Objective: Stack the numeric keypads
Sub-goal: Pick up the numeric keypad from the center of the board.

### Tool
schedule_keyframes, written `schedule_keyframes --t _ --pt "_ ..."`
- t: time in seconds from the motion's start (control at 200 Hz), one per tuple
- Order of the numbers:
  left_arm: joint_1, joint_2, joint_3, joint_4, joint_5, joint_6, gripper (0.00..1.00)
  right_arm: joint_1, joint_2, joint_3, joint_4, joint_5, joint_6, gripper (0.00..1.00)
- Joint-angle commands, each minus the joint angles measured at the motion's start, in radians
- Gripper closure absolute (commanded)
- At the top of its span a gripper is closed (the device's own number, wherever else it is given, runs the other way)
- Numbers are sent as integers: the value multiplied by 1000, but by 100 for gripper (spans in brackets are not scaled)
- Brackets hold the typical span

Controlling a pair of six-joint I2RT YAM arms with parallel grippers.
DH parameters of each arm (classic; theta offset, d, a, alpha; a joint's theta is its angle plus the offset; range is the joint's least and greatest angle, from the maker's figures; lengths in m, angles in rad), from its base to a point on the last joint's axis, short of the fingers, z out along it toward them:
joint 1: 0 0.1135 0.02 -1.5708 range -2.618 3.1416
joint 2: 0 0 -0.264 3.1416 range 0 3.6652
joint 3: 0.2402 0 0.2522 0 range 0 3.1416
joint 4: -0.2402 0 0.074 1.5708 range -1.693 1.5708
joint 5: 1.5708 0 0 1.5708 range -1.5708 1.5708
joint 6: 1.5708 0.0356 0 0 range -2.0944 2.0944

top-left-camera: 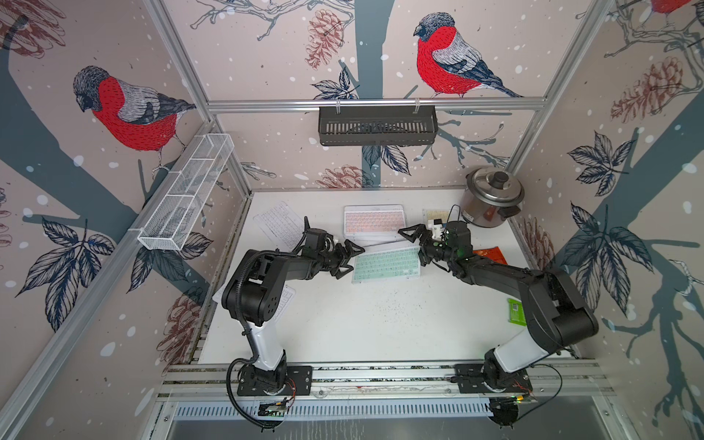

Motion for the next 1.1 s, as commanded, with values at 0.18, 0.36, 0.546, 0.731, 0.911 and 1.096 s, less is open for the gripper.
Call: schedule_keyframes --t 0.18,0.36,0.546,0.731,0.911,1.096 --pt "1 0 -9 5 5 -7 4 -19 -60 63 -426 53 -371 13" --pt "5 -1 -14 8 6 -5 4 -19 -63 94 -565 97 -493 30" --pt "6 3 -16 13 6 -8 4 -23 -92 107 -646 126 -568 55" --pt "11 -8 10 -7 21 8 4 -23 -127 131 -675 136 -639 81" --pt "35 -65 101 -165 21 129 3 -24 -119 144 -614 40 -675 97" --pt "79 -164 254 -418 -33 318 3 -37 -151 204 -511 -132 -673 98"
